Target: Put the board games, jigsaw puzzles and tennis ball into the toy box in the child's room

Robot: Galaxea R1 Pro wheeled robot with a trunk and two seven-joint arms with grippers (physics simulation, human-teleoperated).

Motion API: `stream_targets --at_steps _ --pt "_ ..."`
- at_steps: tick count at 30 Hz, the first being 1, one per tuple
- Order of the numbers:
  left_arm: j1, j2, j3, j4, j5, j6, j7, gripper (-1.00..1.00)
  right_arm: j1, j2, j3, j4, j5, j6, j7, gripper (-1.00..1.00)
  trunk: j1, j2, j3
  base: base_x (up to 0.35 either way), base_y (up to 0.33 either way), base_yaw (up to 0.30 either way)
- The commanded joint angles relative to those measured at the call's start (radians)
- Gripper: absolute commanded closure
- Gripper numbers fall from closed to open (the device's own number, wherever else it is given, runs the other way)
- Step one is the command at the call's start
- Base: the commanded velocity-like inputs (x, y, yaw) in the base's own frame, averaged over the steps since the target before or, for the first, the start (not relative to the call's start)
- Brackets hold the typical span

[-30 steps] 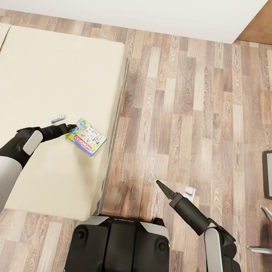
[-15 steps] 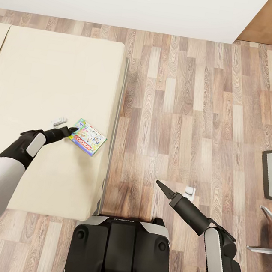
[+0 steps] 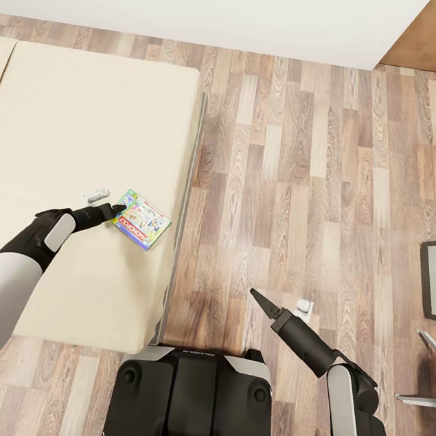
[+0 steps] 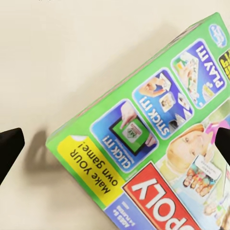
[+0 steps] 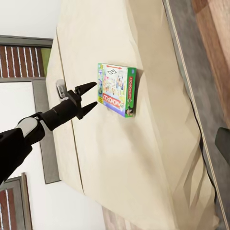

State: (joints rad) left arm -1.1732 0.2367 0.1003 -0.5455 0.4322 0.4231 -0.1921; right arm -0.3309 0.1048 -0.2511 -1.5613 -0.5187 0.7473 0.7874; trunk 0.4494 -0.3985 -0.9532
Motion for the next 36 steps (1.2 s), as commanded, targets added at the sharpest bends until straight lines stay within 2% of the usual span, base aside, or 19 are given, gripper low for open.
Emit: stream_targets --at_steps 1,36 --pt "-0.001 0.0 0.004 -0.001 0.004 0.008 -0.003 -1.0 0.0 0.001 -0.002 0.0 -0.002 0.006 0.002 -1.0 0.001 -0.002 -0.001 0.0 0.0 0.0" --pt "-0.002 0.0 0.005 -0.001 0.003 0.004 -0.005 -1.0 0.0 0.001 -0.001 0.0 -0.001 0.007 0.003 -1.0 0.001 -0.002 -0.006 0.0 0.0 0.0"
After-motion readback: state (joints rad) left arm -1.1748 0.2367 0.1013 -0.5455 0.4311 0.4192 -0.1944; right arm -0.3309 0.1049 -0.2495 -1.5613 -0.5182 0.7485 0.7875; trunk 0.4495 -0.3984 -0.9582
